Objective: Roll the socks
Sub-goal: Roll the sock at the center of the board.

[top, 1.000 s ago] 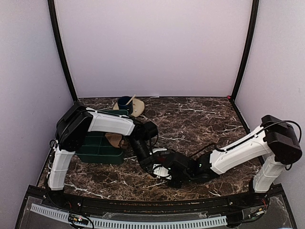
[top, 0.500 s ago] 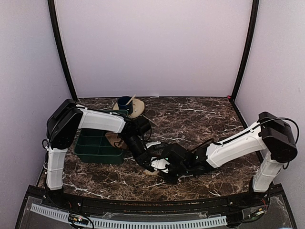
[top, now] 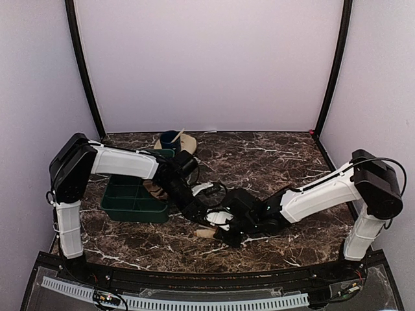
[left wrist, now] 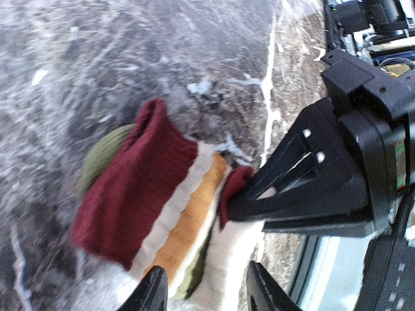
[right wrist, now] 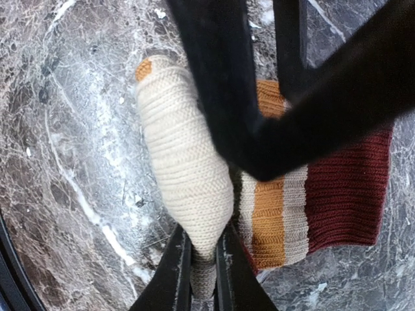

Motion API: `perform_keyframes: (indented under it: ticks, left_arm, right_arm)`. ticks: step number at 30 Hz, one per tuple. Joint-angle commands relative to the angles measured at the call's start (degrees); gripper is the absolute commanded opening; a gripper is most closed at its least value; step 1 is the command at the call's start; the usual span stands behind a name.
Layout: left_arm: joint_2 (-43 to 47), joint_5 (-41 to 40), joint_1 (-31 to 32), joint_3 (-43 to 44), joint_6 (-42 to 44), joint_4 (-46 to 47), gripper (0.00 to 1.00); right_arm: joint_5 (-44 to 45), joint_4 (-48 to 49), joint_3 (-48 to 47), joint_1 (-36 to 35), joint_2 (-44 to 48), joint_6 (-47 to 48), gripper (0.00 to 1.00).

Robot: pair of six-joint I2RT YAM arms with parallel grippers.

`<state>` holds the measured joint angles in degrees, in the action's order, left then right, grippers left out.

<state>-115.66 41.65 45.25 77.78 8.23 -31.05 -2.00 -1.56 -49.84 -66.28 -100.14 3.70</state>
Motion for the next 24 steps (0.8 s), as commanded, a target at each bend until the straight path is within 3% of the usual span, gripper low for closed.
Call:
perform_keyframes:
  ticks: [1,10,16,24]
  left_arm:
    - [6.07,-5.57,-0.77,-3.36,-2.84,5.73,0.43]
    - [11.5,-8.88,-0.78,-11.13,-6.6,17.61,0.43]
    - [13.6,-8.04,-0.48,-14.22,-6.65,21.55,0.43]
    - [16.67,-12.69,1.66,-19.12,-5.83,25.06,0.43]
  right_arm:
    - [-6.45,-8.62,0.96,0.88,-2.92,-2.98,0.03]
    - [-15.75,-10.24,-0.35,4.54,-3.41,-6.25,0.02]
    - [-20.72,-10.65,-0.66,6.89,-4.7,-8.09,0.02]
    - [-26.62,-10.95,-0.52,10.38,-5.97,-9.81,0.02]
